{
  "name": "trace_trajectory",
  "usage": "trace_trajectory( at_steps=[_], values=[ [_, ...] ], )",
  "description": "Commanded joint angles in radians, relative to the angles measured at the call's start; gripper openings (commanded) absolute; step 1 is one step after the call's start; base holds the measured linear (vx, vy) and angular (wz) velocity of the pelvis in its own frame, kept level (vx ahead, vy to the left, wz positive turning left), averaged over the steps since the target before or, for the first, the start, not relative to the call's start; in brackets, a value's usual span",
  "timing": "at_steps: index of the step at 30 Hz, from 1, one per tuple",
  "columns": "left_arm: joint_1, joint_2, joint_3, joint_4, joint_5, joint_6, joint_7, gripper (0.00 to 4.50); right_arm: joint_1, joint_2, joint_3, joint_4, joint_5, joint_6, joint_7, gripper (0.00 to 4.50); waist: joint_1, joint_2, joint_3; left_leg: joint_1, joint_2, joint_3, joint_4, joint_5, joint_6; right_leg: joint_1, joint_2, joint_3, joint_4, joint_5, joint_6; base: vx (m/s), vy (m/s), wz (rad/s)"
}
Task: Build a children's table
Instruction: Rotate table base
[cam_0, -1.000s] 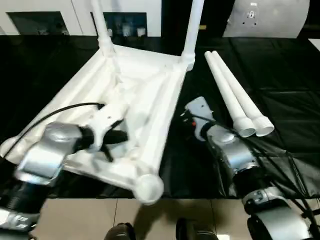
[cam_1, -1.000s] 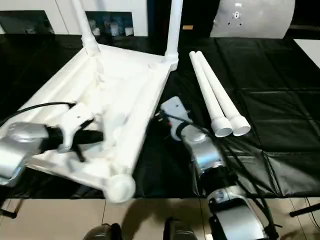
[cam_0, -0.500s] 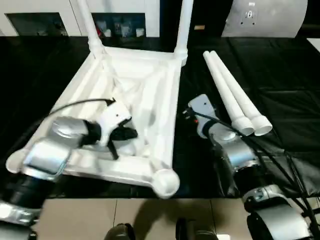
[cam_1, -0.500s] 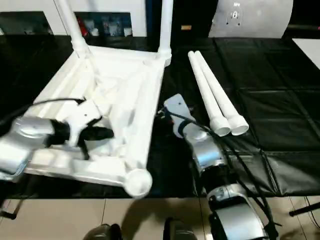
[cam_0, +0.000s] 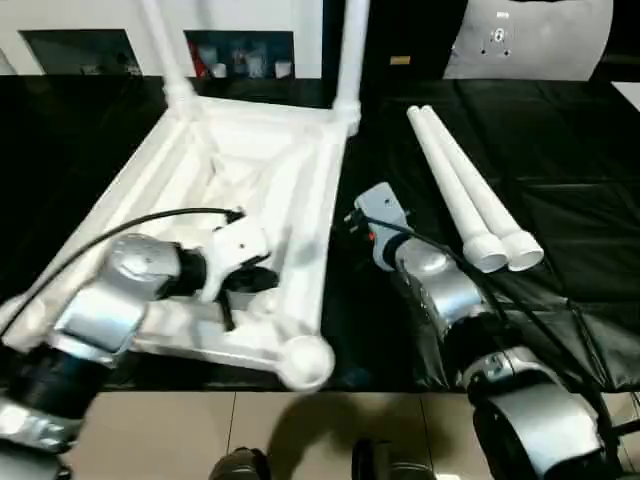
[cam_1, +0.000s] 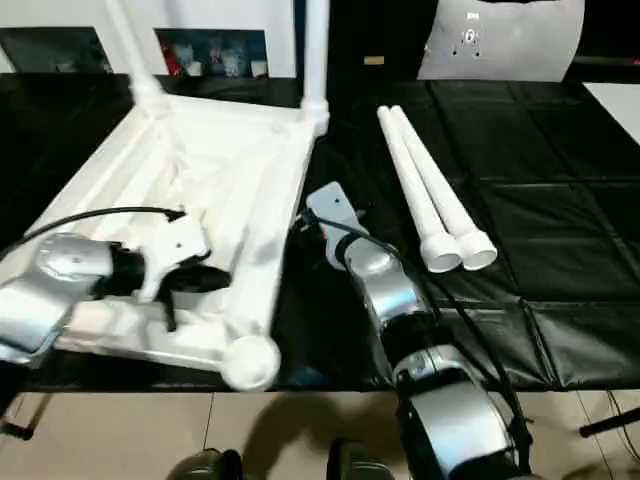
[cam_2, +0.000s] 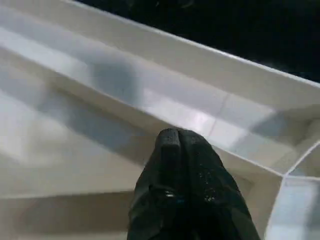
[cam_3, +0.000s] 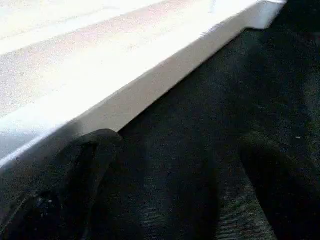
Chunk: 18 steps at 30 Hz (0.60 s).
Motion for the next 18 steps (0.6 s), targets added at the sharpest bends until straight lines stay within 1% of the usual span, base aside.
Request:
trace_trajectory(
  at_steps=[1, 2, 3, 4, 5, 7, 8, 9, 10, 11, 12, 13, 14, 15, 16, 17, 18],
  values=[
    [-0.027, -0.018, 0.026, -0.024, -0.047, -0.034, 0.017, 0.05, -0.018, 0.023, 0.015, -0.020, 0.015, -0.034, 0.023, 4.50, 0.006, 0.006, -0.103, 0.008, 0.035, -0.010, -0.059, -0.107, 0.040, 0.084, -0.075, 0.057, -0.055, -0.117, -0.250, 0.000, 0.000, 0.00],
    [-0.030, -0.018, 0.038, -0.025, -0.049, -0.038, 0.024, 0.05, -0.016, 0.020, 0.014, -0.019, 0.016, -0.039, 0.024, 4.50, 0.005, 0.004, -0.103, 0.006, 0.034, -0.009, -0.058, -0.098, 0.050, 0.084, -0.074, 0.056, -0.054, -0.101, -0.254, 0.000, 0.000, 0.00],
    [-0.040, -0.022, 0.077, -0.019, -0.055, -0.050, 0.055, 0.05, -0.007, 0.009, 0.011, -0.028, 0.016, -0.048, 0.025, 4.50, 0.005, 0.005, -0.103, 0.005, 0.033, -0.010, -0.057, -0.091, 0.059, 0.085, -0.074, 0.055, -0.054, -0.092, -0.258, 0.000, 0.000, 0.00],
    [-0.045, -0.020, 0.108, -0.025, -0.065, -0.048, 0.069, 0.05, 0.002, 0.000, 0.006, -0.043, 0.022, -0.052, 0.036, 4.50, 0.005, 0.005, -0.102, 0.006, 0.033, -0.009, -0.056, -0.094, 0.061, 0.084, -0.074, 0.055, -0.054, -0.092, -0.260, 0.000, 0.000, 0.00],
    [-0.045, -0.019, 0.109, -0.026, -0.065, -0.048, 0.070, 0.05, 0.002, -0.001, 0.006, -0.043, 0.022, -0.052, 0.036, 4.50, 0.006, 0.005, -0.100, 0.007, 0.034, -0.008, -0.056, -0.102, 0.064, 0.084, -0.073, 0.054, -0.057, -0.102, -0.259, 0.000, 0.000, 0.00],
    [-0.039, -0.001, 0.148, -0.057, -0.083, -0.040, 0.063, 0.05, 0.015, -0.018, -0.004, -0.073, 0.032, -0.053, 0.050, 4.50, 0.005, 0.003, -0.094, 0.008, 0.034, -0.008, -0.057, -0.122, 0.061, 0.082, -0.072, 0.053, -0.060, -0.144, -0.249, 0.000, 0.000, 0.00],
    [-0.039, -0.001, 0.148, -0.057, -0.083, -0.040, 0.063, 0.05, 0.015, -0.018, -0.004, -0.073, 0.032, -0.053, 0.050, 4.50, 0.004, 0.003, -0.094, 0.008, 0.036, -0.009, -0.058, -0.126, 0.059, 0.082, -0.073, 0.053, -0.061, -0.162, -0.241, 0.000, 0.000, 0.00],
    [-0.022, 0.030, 0.178, -0.104, -0.102, -0.024, 0.033, 0.05, 0.033, -0.038, -0.014, -0.115, 0.040, -0.047, 0.069, 4.50, 0.005, 0.005, -0.091, 0.011, 0.038, -0.010, -0.060, -0.136, 0.055, 0.079, -0.072, 0.053, -0.062, -0.184, -0.235, 0.000, 0.000, 0.00],
    [-0.004, 0.058, 0.190, -0.137, -0.119, -0.020, 0.003, 0.05, 0.045, -0.052, -0.020, -0.146, 0.046, -0.041, 0.084, 4.50, 0.006, 0.005, -0.092, 0.012, 0.040, -0.010, -0.060, -0.139, 0.053, 0.079, -0.072, 0.053, -0.061, -0.188, -0.232, 0.000, 0.000, 0.00],
    [0.000, 0.064, 0.192, -0.144, -0.123, -0.019, -0.005, 0.05, 0.048, -0.056, -0.020, -0.153, 0.047, -0.040, 0.089, 4.50, 0.007, 0.005, -0.089, 0.013, 0.039, -0.010, -0.062, -0.144, 0.051, 0.076, -0.072, 0.054, -0.062, -0.200, -0.226, 0.000, 0.000, 0.00],
    [0.035, 0.113, 0.200, -0.198, -0.157, -0.019, -0.066, 0.05, 0.071, -0.086, -0.021, -0.213, 0.060, -0.032, 0.135, 4.50, 0.007, 0.003, -0.087, 0.014, 0.041, -0.010, -0.064, -0.152, 0.049, 0.074, -0.070, 0.054, -0.062, -0.209, -0.223, 0.000, 0.000, 0.00],
    [0.050, 0.136, 0.197, -0.219, -0.169, -0.015, -0.091, 0.05, 0.083, -0.097, -0.022, -0.245, 0.070, -0.026, 0.160, 4.50, 0.009, 0.004, -0.085, 0.017, 0.042, -0.010, -0.065, -0.161, 0.048, 0.071, -0.069, 0.054, -0.063, -0.218, -0.218, 0.000, 0.000, 0.00],
    [0.067, 0.162, 0.188, -0.242, -0.179, -0.006, -0.117, 0.05, 0.097, -0.110, -0.022, -0.283, 0.083, -0.018, 0.188, 4.50, 0.008, 0.004, -0.084, 0.017, 0.041, -0.009, -0.066, -0.165, 0.048, 0.070, -0.067, 0.055, -0.064, -0.222, -0.216, 0.000, 0.000, 0.00],
    [0.089, 0.193, 0.174, -0.270, -0.186, 0.003, -0.149, 0.05, 0.116, -0.127, -0.022, -0.337, 0.102, -0.005, 0.227, 4.50, 0.011, 0.007, -0.083, 0.019, 0.041, -0.009, -0.065, -0.169, 0.047, 0.069, -0.069, 0.056, -0.065, -0.232, -0.214, 0.000, 0.000, 0.00],
    [0.104, 0.216, 0.162, -0.288, -0.187, 0.011, -0.169, 0.05, 0.132, -0.140, -0.022, -0.381, 0.122, 0.008, 0.261, 4.50, 0.011, 0.006, -0.081, 0.017, 0.041, -0.010, -0.067, -0.174, 0.049, 0.070, -0.068, 0.056, -0.066, -0.236, -0.211, 0.000, 0.000, 0.00],
    [0.125, 0.249, 0.143, -0.315, -0.185, 0.022, -0.196, 0.05, 0.158, -0.162, -0.020, -0.451, 0.155, 0.028, 0.316, 4.50, 0.014, 0.007, -0.079, 0.019, 0.042, -0.010, -0.068, -0.182, 0.051, 0.068, -0.067, 0.057, -0.068, -0.249, -0.202, 0.000, 0.000, 0.00],
    [0.138, 0.271, 0.127, -0.328, -0.175, 0.023, -0.209, 0.05, 0.180, -0.184, -0.015, -0.505, 0.172, 0.044, 0.354, 4.50, 0.015, 0.008, -0.077, 0.018, 0.044, -0.011, -0.071, -0.186, 0.053, 0.067, -0.068, 0.057, -0.067, -0.260, -0.194, 0.000, 0.000, 0.00]
  ],
)
